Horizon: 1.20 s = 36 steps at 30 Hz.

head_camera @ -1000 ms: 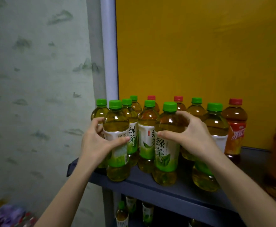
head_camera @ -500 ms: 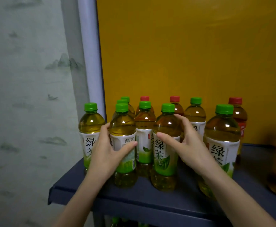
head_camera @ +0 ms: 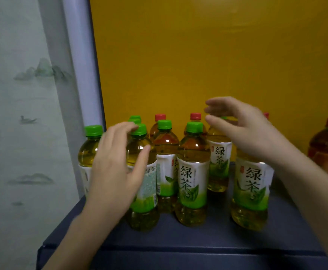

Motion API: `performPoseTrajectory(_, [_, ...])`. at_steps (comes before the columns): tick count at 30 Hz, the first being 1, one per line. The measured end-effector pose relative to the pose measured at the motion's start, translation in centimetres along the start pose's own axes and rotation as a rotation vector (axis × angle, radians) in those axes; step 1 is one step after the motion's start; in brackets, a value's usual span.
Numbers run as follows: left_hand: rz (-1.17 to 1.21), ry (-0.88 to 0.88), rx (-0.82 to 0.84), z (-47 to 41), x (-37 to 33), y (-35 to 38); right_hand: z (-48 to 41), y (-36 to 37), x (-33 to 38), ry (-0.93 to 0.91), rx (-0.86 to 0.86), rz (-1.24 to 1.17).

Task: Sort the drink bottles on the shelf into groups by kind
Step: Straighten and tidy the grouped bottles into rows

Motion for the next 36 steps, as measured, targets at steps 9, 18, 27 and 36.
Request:
performPoseTrajectory(9, [0.051,-0.054,0.378,-12.5,2.7,1.1,-9.0,-2.1,-3.0,0.048,0.326,0.286])
performPoseTrajectory(18, [-0.218,-0.190,1.082,-16.9,6.2,7.4,-13.1,-0.3,-7.8,0.250,0.641,0.348])
performPoseTrajectory(27, [-0.175,-0.143,1.391,-18.0,7.6,11.4,-15.0,2.4,-8.9,0.315,0.862,0.354])
performPoseTrajectory(36, [-0.006,-0.089,1.393,-17.7,8.3,13.0,-15.5,4.6,-9.5,0.310,1.023,0.296])
Point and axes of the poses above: each hand's wrist, its own z-axis away from the middle knuckle, its own y-axis out of the palm, x = y × z, the point moved 2 cm from there along -z, towards the middle knuckle, and after that the axes turned 1 degree about x, right-handed, at the moved point
